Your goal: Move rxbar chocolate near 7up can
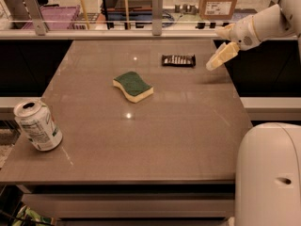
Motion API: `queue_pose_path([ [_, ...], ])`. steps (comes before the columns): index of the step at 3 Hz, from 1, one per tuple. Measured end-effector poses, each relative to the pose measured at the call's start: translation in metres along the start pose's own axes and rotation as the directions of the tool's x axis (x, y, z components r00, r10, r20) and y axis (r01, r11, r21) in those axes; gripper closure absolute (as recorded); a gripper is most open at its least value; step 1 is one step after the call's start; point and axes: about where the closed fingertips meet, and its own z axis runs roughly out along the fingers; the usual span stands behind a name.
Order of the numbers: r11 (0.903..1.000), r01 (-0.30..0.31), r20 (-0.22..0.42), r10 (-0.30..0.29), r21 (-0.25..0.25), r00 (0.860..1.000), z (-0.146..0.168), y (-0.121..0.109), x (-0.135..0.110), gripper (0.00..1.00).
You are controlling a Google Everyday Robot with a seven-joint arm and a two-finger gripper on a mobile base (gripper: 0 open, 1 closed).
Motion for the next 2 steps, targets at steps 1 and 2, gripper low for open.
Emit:
queue_pose_path([
  [1,0.9998,0.001,-0.002,-0.001,-0.021,1.000,0.0109,0.0015,-0.0005,0.00],
  [2,0.9993,0.001,-0.014,-0.002,-0.036,1.000,0.0190,0.0031,0.0005,0.00],
])
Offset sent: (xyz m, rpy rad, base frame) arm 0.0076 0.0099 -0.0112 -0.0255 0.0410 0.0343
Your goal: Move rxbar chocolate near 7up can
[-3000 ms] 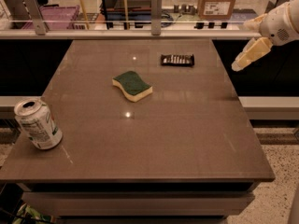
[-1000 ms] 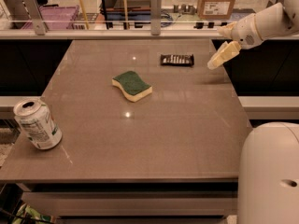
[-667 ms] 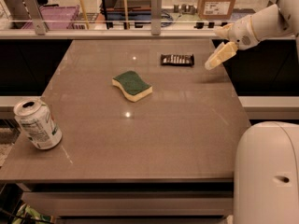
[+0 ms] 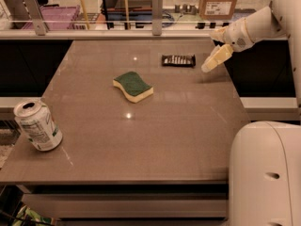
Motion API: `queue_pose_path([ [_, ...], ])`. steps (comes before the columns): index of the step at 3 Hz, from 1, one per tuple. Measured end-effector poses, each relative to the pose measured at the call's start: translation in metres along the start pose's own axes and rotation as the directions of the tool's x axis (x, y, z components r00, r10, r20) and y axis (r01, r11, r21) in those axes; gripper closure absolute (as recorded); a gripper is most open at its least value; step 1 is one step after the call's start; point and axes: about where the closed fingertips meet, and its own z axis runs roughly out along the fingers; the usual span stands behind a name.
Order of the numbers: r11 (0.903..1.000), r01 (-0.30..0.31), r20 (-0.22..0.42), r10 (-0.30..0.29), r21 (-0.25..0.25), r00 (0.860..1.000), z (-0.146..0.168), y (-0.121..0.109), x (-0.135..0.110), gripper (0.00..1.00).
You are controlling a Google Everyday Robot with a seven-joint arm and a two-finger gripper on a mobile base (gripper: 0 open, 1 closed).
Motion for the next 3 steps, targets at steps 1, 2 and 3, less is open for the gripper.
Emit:
queue_pose_path([
  [1,0.9993,-0.010,-0.003,0.010,-0.035,1.000,0.015,0.005,0.004,0.00],
  [2,0.9976,-0.018,0.006,0.018,-0.066,1.000,0.027,0.011,0.005,0.00],
  [3,0.9951,-0.007,0.035,0.011,-0.099,0.999,0.037,0.024,-0.002,0.00],
])
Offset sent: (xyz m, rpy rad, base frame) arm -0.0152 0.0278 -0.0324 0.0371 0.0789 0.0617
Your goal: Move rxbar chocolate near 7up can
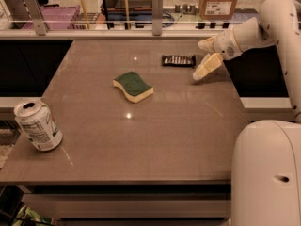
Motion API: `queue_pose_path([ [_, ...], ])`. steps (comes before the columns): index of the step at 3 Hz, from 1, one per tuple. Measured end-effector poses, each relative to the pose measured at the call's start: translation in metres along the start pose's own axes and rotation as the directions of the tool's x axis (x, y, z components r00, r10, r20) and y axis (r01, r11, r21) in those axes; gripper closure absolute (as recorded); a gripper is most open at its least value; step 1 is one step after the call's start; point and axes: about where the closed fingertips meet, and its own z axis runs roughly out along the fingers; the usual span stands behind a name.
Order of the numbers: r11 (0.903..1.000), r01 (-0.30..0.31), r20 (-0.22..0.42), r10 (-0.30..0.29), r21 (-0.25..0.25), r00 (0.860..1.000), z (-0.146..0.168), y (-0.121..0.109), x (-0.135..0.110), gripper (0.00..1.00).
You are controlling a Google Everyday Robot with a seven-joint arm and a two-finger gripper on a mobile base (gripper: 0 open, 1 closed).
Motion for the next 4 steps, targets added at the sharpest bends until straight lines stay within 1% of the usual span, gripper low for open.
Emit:
queue_pose_path([
  [2,0.9997,0.017,0.002,-0.017,-0.016,1.000,0.008,0.008,-0.008,0.00],
  [4,0.9980,0.029,0.005,-0.029,-0.057,1.000,0.027,0.012,-0.015,0.00],
])
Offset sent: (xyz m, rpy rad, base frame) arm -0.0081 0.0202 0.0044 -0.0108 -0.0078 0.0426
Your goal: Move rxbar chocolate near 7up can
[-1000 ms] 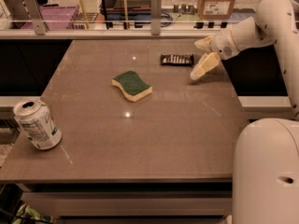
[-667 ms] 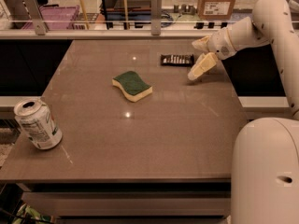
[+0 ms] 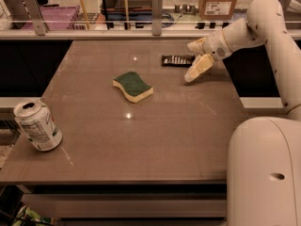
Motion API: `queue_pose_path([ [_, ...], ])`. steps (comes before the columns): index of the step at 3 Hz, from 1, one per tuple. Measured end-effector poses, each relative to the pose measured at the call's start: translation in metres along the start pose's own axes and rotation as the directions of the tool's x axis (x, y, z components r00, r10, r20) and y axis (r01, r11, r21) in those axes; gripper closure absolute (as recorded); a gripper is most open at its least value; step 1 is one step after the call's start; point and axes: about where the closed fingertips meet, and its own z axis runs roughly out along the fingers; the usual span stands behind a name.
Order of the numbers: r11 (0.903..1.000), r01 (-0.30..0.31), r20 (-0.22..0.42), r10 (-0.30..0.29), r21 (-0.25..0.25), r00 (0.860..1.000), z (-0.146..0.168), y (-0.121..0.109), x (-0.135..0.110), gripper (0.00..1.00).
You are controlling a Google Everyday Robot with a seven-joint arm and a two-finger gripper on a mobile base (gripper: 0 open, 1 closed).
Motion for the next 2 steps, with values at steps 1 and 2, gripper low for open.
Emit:
queue_pose_path([
  [1,0.9997,-0.014,-0.009,0.014,-0.019,1.000,0.0139,-0.0029,0.0002,0.00],
  [2,0.9997,-0.014,-0.010,0.014,-0.019,1.000,0.0141,-0.0031,0.0002,0.00],
])
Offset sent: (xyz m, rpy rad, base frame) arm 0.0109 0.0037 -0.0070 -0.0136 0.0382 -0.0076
